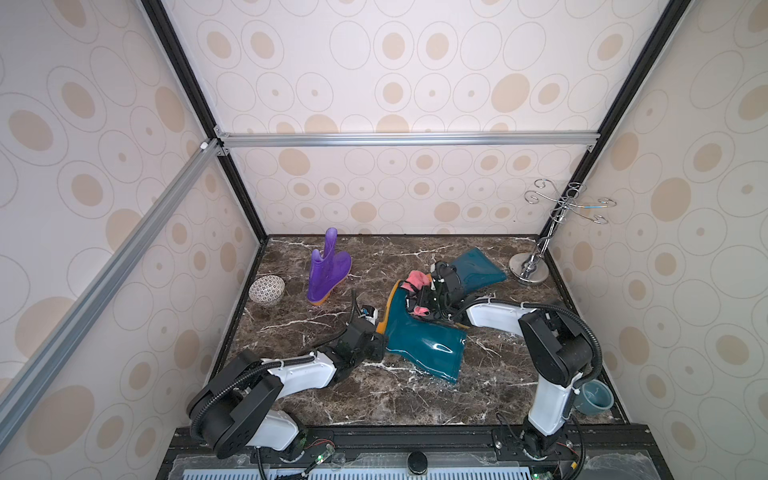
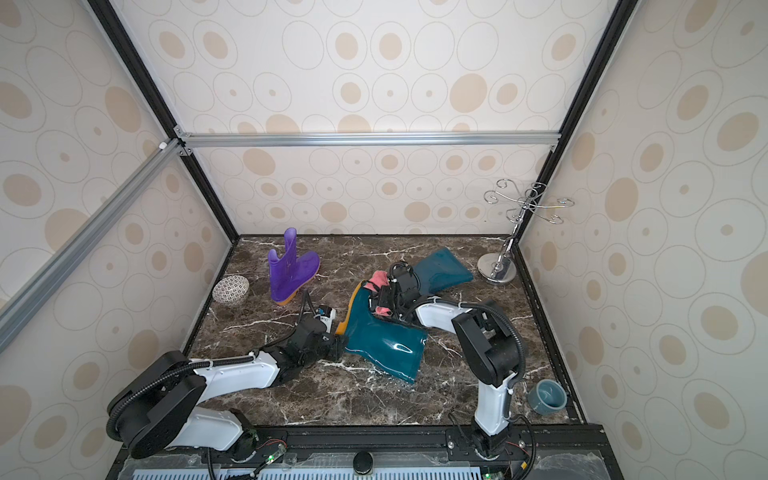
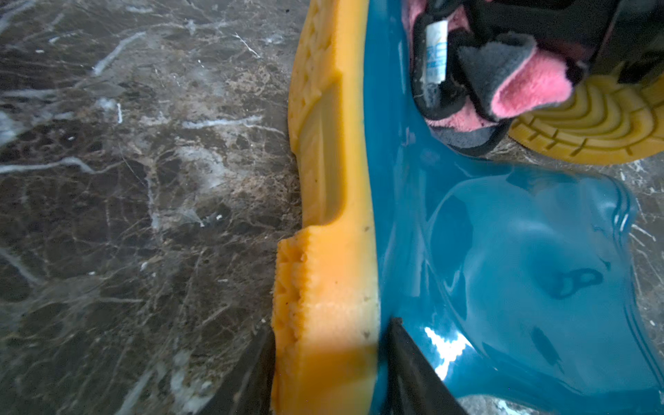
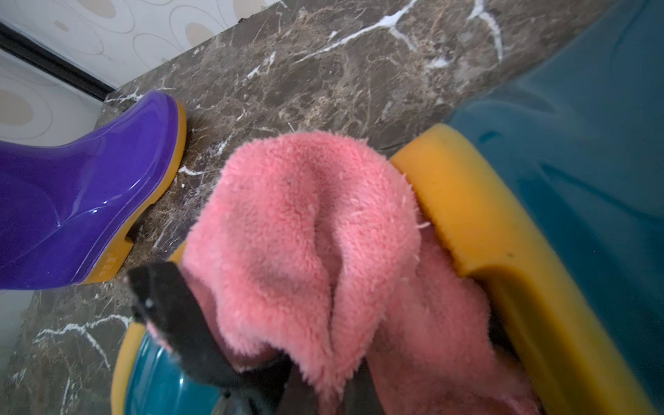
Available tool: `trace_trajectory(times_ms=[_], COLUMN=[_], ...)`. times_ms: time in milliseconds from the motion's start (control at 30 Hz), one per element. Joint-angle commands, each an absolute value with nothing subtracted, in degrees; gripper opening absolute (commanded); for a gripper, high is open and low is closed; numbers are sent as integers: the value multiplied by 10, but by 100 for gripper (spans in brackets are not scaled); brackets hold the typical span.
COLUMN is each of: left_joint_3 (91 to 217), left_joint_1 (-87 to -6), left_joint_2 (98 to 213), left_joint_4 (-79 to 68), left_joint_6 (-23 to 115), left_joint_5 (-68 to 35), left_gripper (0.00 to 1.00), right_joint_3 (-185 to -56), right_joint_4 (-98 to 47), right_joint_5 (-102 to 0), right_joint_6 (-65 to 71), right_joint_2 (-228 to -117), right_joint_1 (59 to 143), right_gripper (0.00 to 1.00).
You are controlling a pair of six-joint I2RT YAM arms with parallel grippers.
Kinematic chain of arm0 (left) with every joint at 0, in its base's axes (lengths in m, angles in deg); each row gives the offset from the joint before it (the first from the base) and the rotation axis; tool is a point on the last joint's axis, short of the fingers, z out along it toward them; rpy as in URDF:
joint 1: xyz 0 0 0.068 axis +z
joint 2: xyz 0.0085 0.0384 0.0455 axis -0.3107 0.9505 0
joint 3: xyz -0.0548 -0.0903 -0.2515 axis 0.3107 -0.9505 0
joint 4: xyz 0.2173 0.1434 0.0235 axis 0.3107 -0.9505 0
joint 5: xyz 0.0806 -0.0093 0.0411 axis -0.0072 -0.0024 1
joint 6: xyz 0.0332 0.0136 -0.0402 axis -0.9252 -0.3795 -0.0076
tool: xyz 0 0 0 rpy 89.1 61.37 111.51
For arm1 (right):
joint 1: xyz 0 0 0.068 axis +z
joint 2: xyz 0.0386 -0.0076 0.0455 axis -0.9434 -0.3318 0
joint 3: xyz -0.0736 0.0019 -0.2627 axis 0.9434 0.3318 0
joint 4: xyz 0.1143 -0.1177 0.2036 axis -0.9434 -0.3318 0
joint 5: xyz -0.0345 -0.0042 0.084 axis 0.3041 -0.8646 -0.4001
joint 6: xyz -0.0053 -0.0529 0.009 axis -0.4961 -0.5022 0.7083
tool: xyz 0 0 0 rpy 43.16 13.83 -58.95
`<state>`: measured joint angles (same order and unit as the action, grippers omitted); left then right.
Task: Wipe the rubber boots with a cloth
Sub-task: Wipe the dirt off the rubber boot.
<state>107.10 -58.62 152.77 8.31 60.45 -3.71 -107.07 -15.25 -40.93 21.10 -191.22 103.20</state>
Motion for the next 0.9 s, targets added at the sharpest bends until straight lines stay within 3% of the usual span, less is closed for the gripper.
trace_trajectory(times_ms=[0, 267, 600, 733, 867], left_joint_3=[1056, 1059, 1078, 1078, 1080], left_joint_1=[-591, -591, -591, -591, -591], left_joint_2=[1544, 1545, 1568, 1557, 1566], left_joint_4=[6, 4, -3, -5, -6], left_joint_6=[608, 614, 611, 608, 604], left_joint_5=[-38, -40, -40, -38, -38], left_gripper=[49, 49, 49, 50, 50], right_joint_3=[-1119, -1028, -885, -875, -932], right_joint_4=[-160, -104, -130, -161, -180], right_joint_5=[-482, -500, -543, -499, -504], right_joint_6=[207, 253, 240, 241, 224], right_joint_2=[-1937, -1929, -1754, -1711, -1769], right_joint_1=[1050, 1086, 1179, 1185, 1145], right_gripper=[0, 0, 0, 0, 0])
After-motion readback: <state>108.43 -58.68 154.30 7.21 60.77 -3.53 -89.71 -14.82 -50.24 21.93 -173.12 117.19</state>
